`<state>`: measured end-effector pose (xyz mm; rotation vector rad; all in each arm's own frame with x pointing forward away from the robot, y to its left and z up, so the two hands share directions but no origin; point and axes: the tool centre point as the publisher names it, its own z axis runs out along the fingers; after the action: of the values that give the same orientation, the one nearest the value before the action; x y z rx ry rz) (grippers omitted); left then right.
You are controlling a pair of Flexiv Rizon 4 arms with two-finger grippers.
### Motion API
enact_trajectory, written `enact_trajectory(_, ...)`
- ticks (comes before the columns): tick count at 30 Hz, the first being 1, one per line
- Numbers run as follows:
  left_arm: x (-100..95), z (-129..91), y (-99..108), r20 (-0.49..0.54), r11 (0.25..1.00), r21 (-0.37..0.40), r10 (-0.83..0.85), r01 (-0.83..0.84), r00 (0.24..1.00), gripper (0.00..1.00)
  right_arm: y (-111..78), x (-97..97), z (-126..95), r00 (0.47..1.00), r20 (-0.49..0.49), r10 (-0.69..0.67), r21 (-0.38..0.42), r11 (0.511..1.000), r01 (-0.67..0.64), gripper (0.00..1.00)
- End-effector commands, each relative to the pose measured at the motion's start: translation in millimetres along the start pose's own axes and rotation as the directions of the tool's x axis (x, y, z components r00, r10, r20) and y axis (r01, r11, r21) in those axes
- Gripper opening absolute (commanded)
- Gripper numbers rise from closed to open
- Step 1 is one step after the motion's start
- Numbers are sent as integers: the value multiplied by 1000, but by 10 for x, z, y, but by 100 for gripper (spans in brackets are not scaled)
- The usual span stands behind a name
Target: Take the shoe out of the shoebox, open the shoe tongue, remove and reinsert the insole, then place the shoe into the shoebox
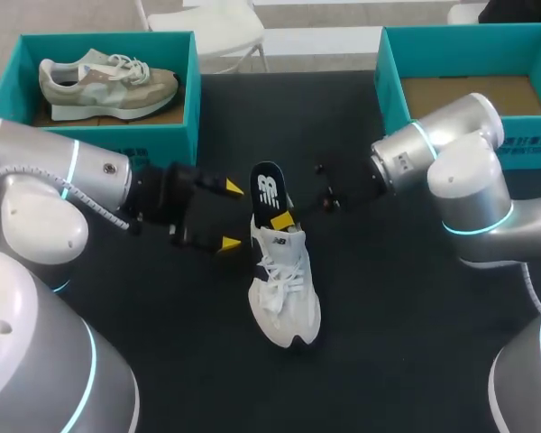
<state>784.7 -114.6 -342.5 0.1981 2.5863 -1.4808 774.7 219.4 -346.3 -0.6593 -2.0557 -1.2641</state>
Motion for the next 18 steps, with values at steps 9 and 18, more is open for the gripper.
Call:
enact_trajectory(9,17,-33,16,10,1000,2,-4,4,1000,100,244,-79,-153,997,39,-62,28,998,61,29)
enact_trajectory(18,21,-37,23,13,1000,6,-10,10,1000,100,324,-167,-129,997,10,-73,47,996,73,0)
